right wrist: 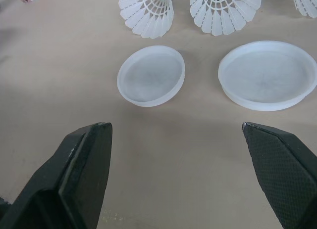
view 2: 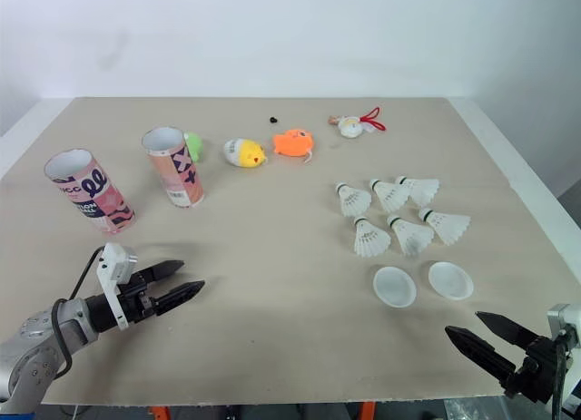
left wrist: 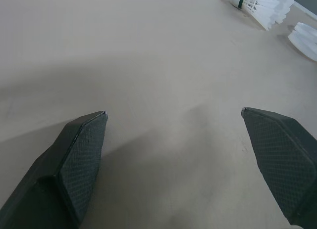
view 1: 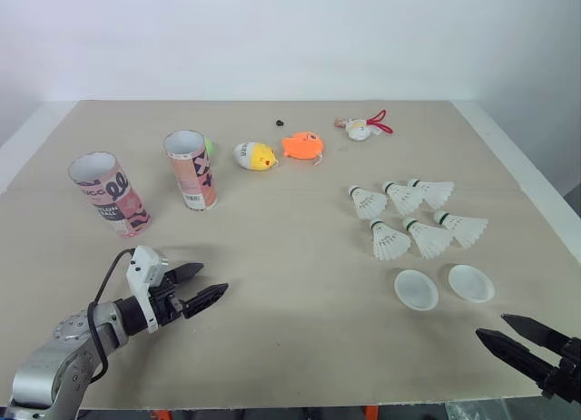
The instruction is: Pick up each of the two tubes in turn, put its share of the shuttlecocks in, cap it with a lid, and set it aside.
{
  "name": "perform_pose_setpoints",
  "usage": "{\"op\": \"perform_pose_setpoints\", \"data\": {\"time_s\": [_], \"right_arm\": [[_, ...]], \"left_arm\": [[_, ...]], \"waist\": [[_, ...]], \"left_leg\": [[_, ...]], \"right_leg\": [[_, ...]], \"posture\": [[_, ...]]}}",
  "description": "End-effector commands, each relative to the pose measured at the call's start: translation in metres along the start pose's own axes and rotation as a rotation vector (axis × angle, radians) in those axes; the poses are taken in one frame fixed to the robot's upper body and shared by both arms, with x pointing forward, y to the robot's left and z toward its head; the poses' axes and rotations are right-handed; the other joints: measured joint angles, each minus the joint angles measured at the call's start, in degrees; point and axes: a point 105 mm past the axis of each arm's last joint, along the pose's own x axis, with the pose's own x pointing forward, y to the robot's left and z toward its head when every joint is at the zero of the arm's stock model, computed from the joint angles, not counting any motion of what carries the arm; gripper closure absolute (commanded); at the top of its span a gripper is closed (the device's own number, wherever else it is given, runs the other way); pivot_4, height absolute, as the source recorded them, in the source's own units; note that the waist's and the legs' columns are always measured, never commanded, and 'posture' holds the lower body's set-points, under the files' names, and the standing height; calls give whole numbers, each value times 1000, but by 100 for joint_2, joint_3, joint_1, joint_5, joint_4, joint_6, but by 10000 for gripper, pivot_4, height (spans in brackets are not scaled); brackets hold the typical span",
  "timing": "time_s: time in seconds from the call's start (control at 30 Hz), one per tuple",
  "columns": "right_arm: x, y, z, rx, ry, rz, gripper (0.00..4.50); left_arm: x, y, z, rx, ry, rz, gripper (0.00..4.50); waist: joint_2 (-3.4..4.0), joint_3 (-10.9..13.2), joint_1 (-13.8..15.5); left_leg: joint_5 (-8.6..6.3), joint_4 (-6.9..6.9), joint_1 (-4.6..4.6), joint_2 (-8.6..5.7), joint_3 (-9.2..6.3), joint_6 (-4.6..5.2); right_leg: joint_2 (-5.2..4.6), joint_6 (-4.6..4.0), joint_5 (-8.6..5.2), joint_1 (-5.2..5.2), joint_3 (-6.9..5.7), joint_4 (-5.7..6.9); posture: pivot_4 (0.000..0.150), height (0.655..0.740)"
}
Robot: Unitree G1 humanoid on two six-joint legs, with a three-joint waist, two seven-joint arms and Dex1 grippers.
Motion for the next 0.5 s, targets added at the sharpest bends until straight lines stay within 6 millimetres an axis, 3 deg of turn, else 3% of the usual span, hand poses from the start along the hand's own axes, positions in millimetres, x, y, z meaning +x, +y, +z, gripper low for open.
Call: {"op": "perform_pose_setpoints", "data": {"time_s": [0.03, 0.33, 0.5], "right_arm": [[2, 4, 8, -34, -5, 21, 176], [13, 15, 16, -63, -18, 82, 176], [36, 59, 32, -119, -33, 283, 176]], "left_arm": [[0, -4, 12, 28, -28, -17, 0], [4, -6, 15, 9, -36, -26, 0], [0, -1, 20, -22, -85, 17, 0]], "waist": [[0, 0, 0], [0, 0, -1], [2, -1, -5]], "left_leg": [[0, 0, 0, 0, 0, 0], [-2, 0, -2, -1, 2, -2], [-2, 0, 1, 0, 2, -1]], "right_leg": [[0, 0, 0, 0, 0, 0], [2, 2, -3, 0, 0, 0], [4, 2, -3, 2, 1, 1]], "posture": [[1500, 7400], [1500, 7400], [1500, 7400]]}}
